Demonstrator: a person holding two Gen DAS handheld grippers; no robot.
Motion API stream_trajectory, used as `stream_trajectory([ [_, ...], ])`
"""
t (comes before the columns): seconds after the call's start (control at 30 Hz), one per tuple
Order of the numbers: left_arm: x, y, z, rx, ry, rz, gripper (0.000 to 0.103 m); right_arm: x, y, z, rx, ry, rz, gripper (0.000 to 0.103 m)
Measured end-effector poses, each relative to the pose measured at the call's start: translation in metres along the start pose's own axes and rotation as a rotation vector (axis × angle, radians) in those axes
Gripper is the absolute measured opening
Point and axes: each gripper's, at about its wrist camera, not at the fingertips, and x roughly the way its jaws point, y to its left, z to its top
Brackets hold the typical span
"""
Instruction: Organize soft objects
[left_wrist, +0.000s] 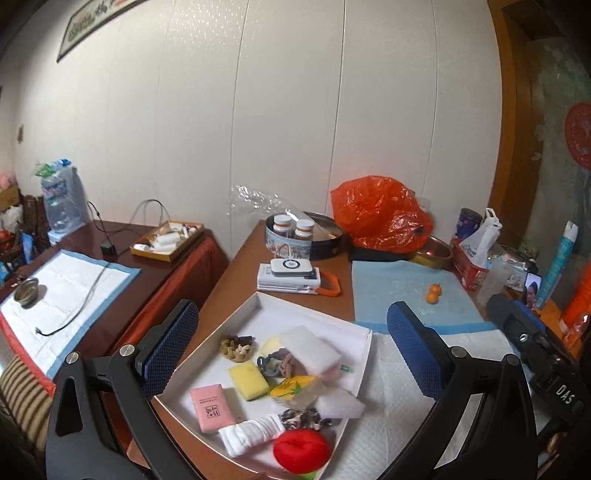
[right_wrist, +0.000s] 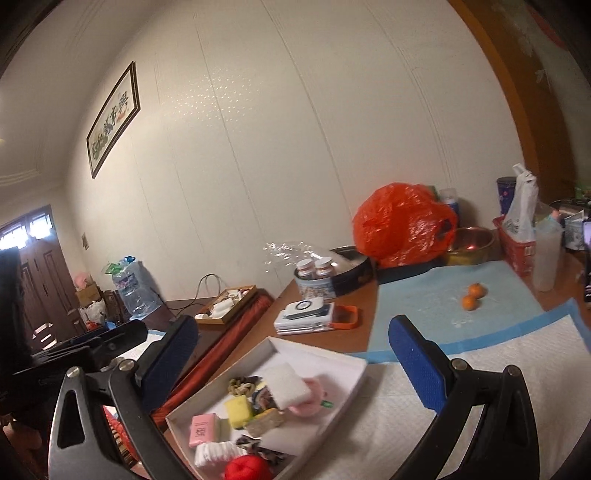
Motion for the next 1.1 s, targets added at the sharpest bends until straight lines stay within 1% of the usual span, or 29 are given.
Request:
stream_trajectory([
  [0.03,-0.003,-0.007,-0.001,-0.001,-0.011,0.037,0.103,-0.004,-0.004,0.001,-0.002,-0.011,-0.004,0.103],
  [0.07,-0.006,-0.016,-0.003,-0.012,-0.024,0.09,0.103,-0.009,-0.009,0.002,-0.006,-0.024,-0.005,0.103],
  [0.1,-0.009,-0.021,-0.004,-0.021,-0.03,0.107,0.103,-0.014,-0.015,0.004,-0.011,-0.033,-0.006,0.103],
  [0.23,-0.016,-0.046,-0.006,-0.012,-0.026,0.084,0.103,-0.028,-0.035,0.008,-0.01,-0.053,0.008,0.103],
  [0.33,-0.021,-0.063,-0.009,0.001,-0.012,0.111,0.103,-0.039,-0.051,0.012,0.0,-0.067,0.019,0.103],
  [0.5,-0.029,-0.087,-0.019,0.021,0.001,0.124,0.103,-0.054,-0.069,0.02,-0.031,-0.049,-0.012,0.103],
  [0.63,-0.028,-0.097,-0.026,0.018,0.036,0.134,0.103,-0.066,-0.071,0.022,-0.123,-0.04,-0.081,0.103],
  [0.7,-0.027,-0.101,-0.028,0.009,0.047,0.148,0.103,-0.077,-0.074,0.02,-0.145,-0.072,-0.136,0.103],
  [0.73,-0.028,-0.102,-0.029,0.005,0.049,0.155,0.103,-0.081,-0.076,0.02,-0.143,-0.082,-0.149,0.103],
  [0.87,-0.03,-0.105,-0.031,-0.014,0.065,0.169,0.103,-0.088,-0.089,0.018,-0.134,-0.077,-0.139,0.103],
  [1.1,-0.026,-0.102,-0.037,-0.023,0.097,0.21,0.103,-0.092,-0.099,0.013,-0.063,-0.074,-0.082,0.103],
])
